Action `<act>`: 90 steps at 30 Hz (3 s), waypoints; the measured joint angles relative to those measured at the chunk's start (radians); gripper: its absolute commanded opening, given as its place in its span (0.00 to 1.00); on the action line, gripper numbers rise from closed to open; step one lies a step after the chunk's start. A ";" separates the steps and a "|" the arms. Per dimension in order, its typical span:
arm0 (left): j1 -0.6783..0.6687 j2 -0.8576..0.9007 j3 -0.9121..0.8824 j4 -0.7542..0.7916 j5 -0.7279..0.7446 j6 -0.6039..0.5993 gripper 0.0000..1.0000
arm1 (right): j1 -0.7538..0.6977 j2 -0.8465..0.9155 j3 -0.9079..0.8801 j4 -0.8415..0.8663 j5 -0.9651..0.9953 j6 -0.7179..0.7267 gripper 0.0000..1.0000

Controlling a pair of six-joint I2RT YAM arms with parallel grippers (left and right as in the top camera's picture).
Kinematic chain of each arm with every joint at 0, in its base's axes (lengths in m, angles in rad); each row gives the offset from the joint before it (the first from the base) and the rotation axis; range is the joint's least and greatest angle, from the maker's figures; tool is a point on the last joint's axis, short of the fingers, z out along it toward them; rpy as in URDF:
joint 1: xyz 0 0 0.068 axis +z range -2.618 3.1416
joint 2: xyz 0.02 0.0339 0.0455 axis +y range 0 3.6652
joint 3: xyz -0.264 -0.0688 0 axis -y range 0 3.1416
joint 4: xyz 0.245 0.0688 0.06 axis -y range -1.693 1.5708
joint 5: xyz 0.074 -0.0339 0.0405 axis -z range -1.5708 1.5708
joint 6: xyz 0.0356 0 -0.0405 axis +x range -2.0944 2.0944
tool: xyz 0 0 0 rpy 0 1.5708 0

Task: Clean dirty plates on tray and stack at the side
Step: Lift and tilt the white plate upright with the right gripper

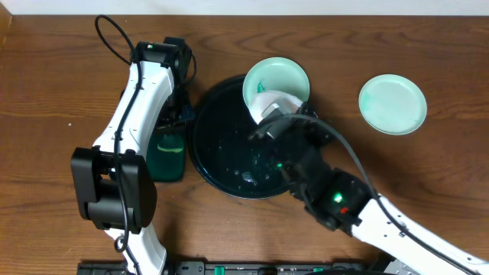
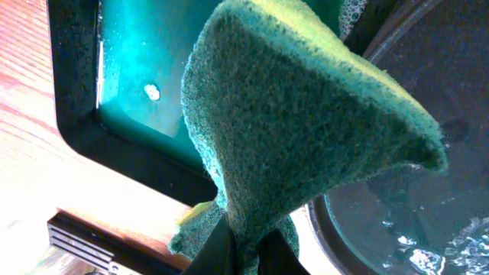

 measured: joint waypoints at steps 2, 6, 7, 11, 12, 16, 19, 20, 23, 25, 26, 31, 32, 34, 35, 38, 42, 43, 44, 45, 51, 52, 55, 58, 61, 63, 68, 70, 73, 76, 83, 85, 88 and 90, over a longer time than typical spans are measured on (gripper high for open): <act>0.000 0.000 0.000 0.001 0.000 0.000 0.07 | 0.026 0.019 0.000 0.019 0.057 -0.064 0.01; 0.000 0.000 0.000 0.003 0.000 0.000 0.07 | 0.068 0.076 0.001 0.122 0.189 -0.221 0.01; 0.000 0.000 0.000 0.003 0.000 0.000 0.07 | 0.080 0.092 0.001 0.150 0.219 -0.259 0.01; 0.000 0.000 0.000 0.003 0.000 0.000 0.07 | 0.122 0.146 0.002 0.225 0.303 -0.367 0.01; 0.000 0.000 0.000 0.004 0.000 0.000 0.07 | 0.129 0.153 0.002 0.228 0.311 -0.377 0.01; 0.000 0.000 0.000 0.003 0.000 0.008 0.07 | 0.157 0.181 0.002 0.237 0.340 -0.412 0.01; 0.000 0.000 0.000 0.003 0.000 0.015 0.07 | 0.160 0.200 0.002 0.247 0.370 -0.430 0.01; 0.000 0.000 0.000 0.003 0.000 0.016 0.07 | 0.161 0.206 0.002 0.257 0.388 -0.438 0.01; 0.000 0.000 0.000 0.004 0.000 0.018 0.07 | 0.161 0.211 0.002 0.265 0.421 -0.423 0.01; 0.000 0.000 0.000 0.003 0.000 0.018 0.07 | 0.150 0.212 0.003 0.259 0.423 -0.400 0.01; 0.000 0.000 0.000 0.003 0.000 0.018 0.07 | 0.144 0.216 0.003 0.268 0.438 -0.397 0.01; 0.000 0.000 0.000 0.003 0.000 0.021 0.07 | 0.157 0.220 0.003 0.295 0.456 -0.348 0.01; 0.000 0.000 0.000 0.003 0.001 0.023 0.07 | 0.155 0.221 0.003 0.311 0.451 -0.325 0.01; 0.000 0.000 0.000 0.003 0.010 0.029 0.07 | 0.157 0.223 0.003 0.326 0.450 -0.275 0.01; 0.000 0.000 0.000 0.003 0.013 0.034 0.07 | 0.167 0.223 0.003 0.321 0.446 -0.250 0.01; 0.000 0.000 0.000 0.007 0.020 0.045 0.07 | 0.204 0.224 0.006 0.265 0.378 -0.145 0.01; 0.000 0.000 0.000 0.005 0.023 0.047 0.07 | 0.208 0.228 0.010 0.115 0.275 -0.054 0.01; 0.000 0.000 0.000 0.002 0.023 0.049 0.07 | 0.198 0.235 0.009 0.128 0.274 -0.052 0.01; 0.000 0.000 -0.001 0.002 0.023 0.049 0.07 | 0.180 0.243 0.008 0.167 0.291 -0.053 0.01; 0.000 0.000 -0.001 -0.001 0.023 0.049 0.07 | 0.156 0.246 0.008 0.209 0.315 -0.068 0.01; 0.000 0.000 -0.001 0.002 0.023 0.050 0.07 | 0.098 0.246 0.009 0.388 0.463 -0.246 0.01; 0.000 0.000 -0.001 0.003 0.023 0.051 0.07 | 0.106 0.246 0.009 0.411 0.470 -0.246 0.01; 0.000 0.000 -0.001 0.003 0.024 0.052 0.07 | 0.152 0.246 0.010 0.390 0.449 -0.217 0.01; 0.000 0.000 -0.001 0.003 0.024 0.052 0.07 | 0.223 0.246 0.011 0.311 0.373 -0.196 0.01; 0.000 0.000 -0.001 0.002 0.024 0.053 0.07 | 0.222 0.248 0.011 0.304 0.341 -0.154 0.01; 0.000 0.000 -0.001 -0.001 0.024 0.053 0.07 | 0.170 0.248 0.011 0.291 0.356 -0.115 0.01; 0.000 0.000 -0.001 -0.001 0.024 0.052 0.07 | 0.111 0.249 0.011 0.211 0.404 -0.107 0.01; 0.000 0.000 -0.001 -0.001 0.023 0.053 0.07 | 0.101 0.249 0.011 0.233 0.415 -0.100 0.01; 0.000 0.000 -0.001 -0.001 0.024 0.053 0.07 | 0.121 0.249 0.011 0.230 0.435 -0.114 0.01; 0.000 0.000 -0.001 0.000 0.024 0.053 0.07 | 0.151 0.249 0.011 0.230 0.404 -0.065 0.01; 0.000 0.001 -0.001 -0.005 0.024 0.052 0.07 | 0.159 0.249 0.011 0.141 0.378 0.129 0.01; 0.000 0.001 -0.001 -0.005 0.024 0.053 0.07 | 0.155 0.249 0.011 0.091 0.353 0.259 0.01; 0.000 0.001 -0.002 -0.005 0.024 0.053 0.07 | 0.141 0.249 0.011 0.036 0.287 0.451 0.01; 0.000 0.001 -0.002 -0.005 0.023 0.053 0.07 | 0.130 0.249 0.011 0.027 0.220 0.572 0.01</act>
